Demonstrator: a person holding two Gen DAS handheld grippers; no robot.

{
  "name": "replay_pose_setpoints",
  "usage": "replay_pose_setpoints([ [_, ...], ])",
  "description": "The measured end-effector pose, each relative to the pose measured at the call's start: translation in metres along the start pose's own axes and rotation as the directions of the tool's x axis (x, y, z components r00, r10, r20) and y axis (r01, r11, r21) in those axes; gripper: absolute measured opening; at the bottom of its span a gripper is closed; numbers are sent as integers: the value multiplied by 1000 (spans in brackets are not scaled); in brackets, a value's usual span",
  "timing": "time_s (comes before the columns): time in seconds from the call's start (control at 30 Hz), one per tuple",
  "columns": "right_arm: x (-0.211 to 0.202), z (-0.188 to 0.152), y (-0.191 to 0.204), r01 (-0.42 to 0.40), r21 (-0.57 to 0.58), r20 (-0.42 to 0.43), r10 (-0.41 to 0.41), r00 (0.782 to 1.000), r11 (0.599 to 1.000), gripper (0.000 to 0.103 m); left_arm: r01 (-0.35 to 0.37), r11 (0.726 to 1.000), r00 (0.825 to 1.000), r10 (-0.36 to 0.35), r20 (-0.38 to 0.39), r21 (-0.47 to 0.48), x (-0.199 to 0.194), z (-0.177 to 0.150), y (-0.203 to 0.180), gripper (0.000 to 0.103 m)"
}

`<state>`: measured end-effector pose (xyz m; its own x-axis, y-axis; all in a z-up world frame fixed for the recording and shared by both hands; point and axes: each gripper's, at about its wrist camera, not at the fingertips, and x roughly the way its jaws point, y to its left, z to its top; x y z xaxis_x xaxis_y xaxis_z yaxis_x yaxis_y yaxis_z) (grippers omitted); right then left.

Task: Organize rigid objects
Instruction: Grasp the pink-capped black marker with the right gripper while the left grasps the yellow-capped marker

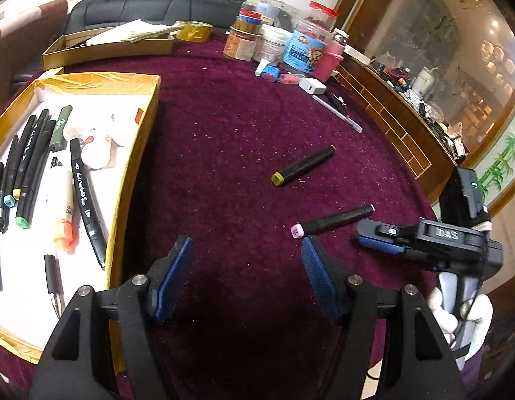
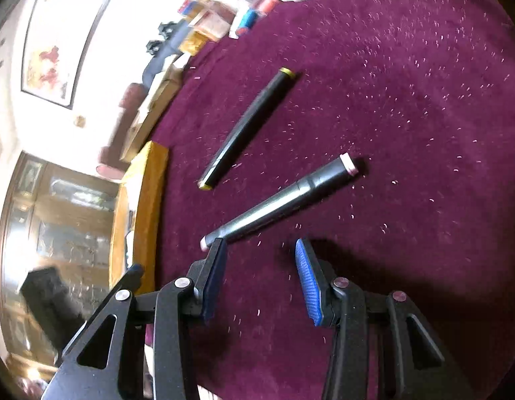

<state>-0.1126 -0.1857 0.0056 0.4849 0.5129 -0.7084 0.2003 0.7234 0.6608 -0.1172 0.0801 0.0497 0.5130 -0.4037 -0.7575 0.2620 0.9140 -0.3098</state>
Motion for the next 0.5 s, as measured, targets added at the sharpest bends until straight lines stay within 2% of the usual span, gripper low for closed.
replay_pose_setpoints([
  [0.17,10,20,15,127,44,87,-130,988,991,40,1,1000,1000,-1,-3,-8,-1,-2,2,67],
  [0.23,15,22,29,208,5,115,-207,972,978,42,-1,1000,1000,1,4,-7,-3,-1,2,67],
  [0.3,29,20,49,334,-117,151,-316,937,935,42,1,1000,1000,-1,8,-6,-3,-1,1,67],
  [0.4,50,10,75,496,-297,215,-449,867,816,44,5,1000,1000,-5,-1,-1,1,0,0,67],
  [0.47,49,6,73,530,-336,242,-473,847,779,34,7,1000,1000,-7,-5,8,2,3,-2,67],
  [0.5,46,7,71,522,-335,240,-465,852,784,31,4,1000,1000,-4,-4,15,2,4,-4,67],
])
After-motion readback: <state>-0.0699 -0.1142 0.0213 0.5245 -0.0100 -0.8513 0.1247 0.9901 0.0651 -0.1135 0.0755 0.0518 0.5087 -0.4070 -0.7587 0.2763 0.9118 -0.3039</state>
